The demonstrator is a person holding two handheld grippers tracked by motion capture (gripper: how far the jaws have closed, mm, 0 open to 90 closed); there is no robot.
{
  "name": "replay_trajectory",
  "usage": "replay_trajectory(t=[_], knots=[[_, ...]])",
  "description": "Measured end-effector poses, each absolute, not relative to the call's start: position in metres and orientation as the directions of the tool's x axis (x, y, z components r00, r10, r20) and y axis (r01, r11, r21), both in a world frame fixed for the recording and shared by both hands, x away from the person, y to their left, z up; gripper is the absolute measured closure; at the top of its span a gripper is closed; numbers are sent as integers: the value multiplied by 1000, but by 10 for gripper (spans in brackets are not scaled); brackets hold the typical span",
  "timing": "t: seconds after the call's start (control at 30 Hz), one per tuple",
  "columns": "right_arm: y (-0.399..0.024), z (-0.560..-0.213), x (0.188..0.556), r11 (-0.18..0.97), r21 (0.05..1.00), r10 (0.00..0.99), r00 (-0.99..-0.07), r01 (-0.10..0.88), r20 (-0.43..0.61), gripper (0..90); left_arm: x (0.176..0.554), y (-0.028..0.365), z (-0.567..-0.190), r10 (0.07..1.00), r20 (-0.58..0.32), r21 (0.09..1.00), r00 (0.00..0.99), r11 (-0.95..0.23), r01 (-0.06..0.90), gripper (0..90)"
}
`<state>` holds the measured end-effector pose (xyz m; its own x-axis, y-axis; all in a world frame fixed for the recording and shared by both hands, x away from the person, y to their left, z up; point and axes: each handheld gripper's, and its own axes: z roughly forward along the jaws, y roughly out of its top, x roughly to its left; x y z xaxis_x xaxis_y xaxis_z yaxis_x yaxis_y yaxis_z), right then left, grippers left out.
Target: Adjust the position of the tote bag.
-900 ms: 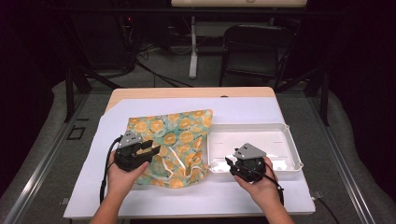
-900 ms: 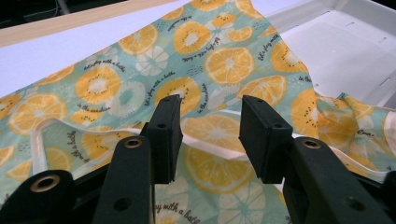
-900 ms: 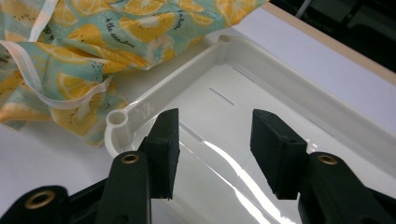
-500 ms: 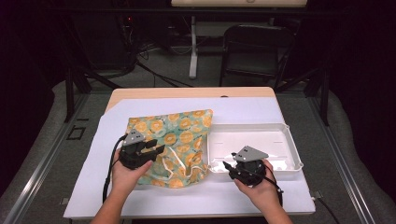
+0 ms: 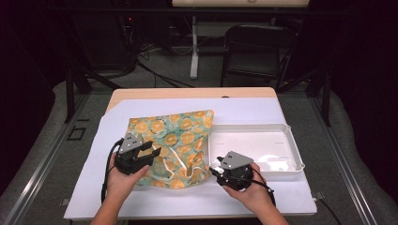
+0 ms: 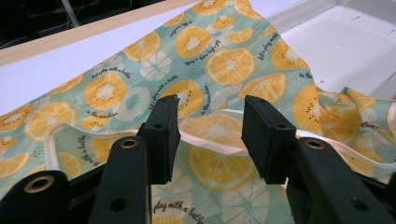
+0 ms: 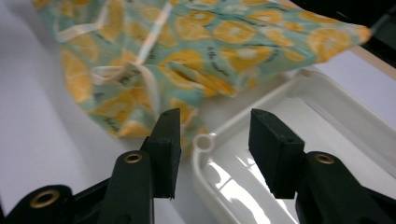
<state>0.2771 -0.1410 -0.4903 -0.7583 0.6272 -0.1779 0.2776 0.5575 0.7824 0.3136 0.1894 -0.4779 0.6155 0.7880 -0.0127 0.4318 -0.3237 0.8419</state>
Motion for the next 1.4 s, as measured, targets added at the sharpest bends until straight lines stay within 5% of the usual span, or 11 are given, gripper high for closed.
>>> replay_trajectory(t=[0.27,0.43,1.17,1.4], knots=[[-126,-489,273,555,796,576,-802,243,-156,587,305,195,-476,807,-16,841,590,-308,444,550],[-108,-486,266,582,793,491,-855,180,-167,685,297,203,-477,811,-33,844,584,-291,451,553],[-71,-500,269,633,769,415,-878,90,-239,570,276,198,-484,804,-4,820,594,-337,463,535],[-66,-513,279,692,712,398,-886,121,-236,680,272,195,-486,802,-7,818,597,-339,464,514]])
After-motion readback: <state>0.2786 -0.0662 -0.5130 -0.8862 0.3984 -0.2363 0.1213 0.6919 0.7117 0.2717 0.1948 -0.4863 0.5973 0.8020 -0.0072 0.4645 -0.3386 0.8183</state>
